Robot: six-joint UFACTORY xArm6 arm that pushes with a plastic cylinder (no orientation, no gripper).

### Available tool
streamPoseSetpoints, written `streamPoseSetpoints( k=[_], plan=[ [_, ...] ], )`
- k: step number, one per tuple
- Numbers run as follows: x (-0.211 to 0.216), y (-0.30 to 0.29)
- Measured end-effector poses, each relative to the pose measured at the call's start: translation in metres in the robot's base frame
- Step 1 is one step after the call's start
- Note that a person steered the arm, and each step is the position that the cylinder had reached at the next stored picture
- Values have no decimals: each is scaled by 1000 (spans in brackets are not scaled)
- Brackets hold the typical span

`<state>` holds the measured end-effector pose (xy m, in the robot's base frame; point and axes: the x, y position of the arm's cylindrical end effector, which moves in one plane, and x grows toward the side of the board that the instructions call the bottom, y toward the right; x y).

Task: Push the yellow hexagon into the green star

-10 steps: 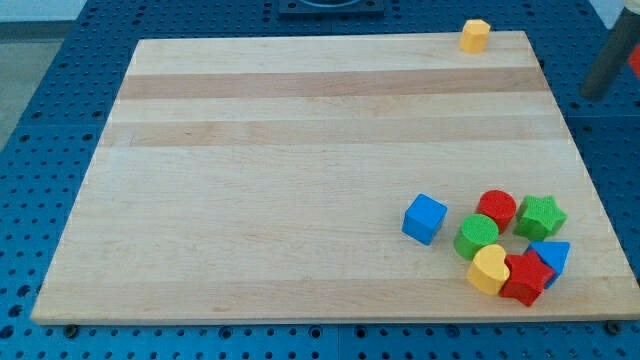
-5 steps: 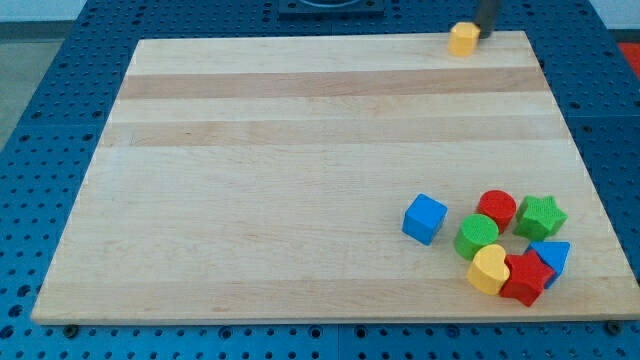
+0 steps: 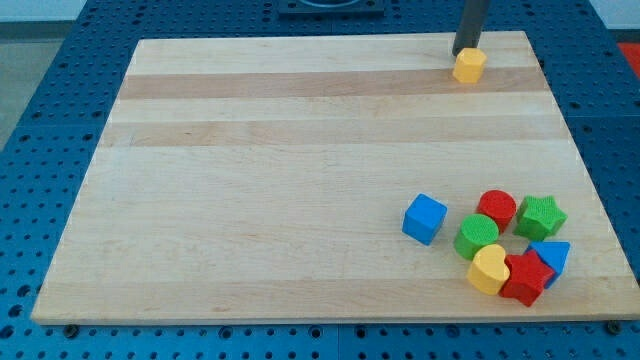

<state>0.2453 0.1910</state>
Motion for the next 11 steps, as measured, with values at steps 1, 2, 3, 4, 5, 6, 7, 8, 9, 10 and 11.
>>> streamPoseSetpoints(
  k=[1,2,3,4,5,6,7,8,9,10,11],
  plan=[
    [27,-4],
    [57,-4],
    [88,-4],
    [115,-3],
    [144,-3],
    [173,-3],
    [196,-3],
    [160,-15],
    [147,13],
    [175,22],
    [201,23]
  ],
)
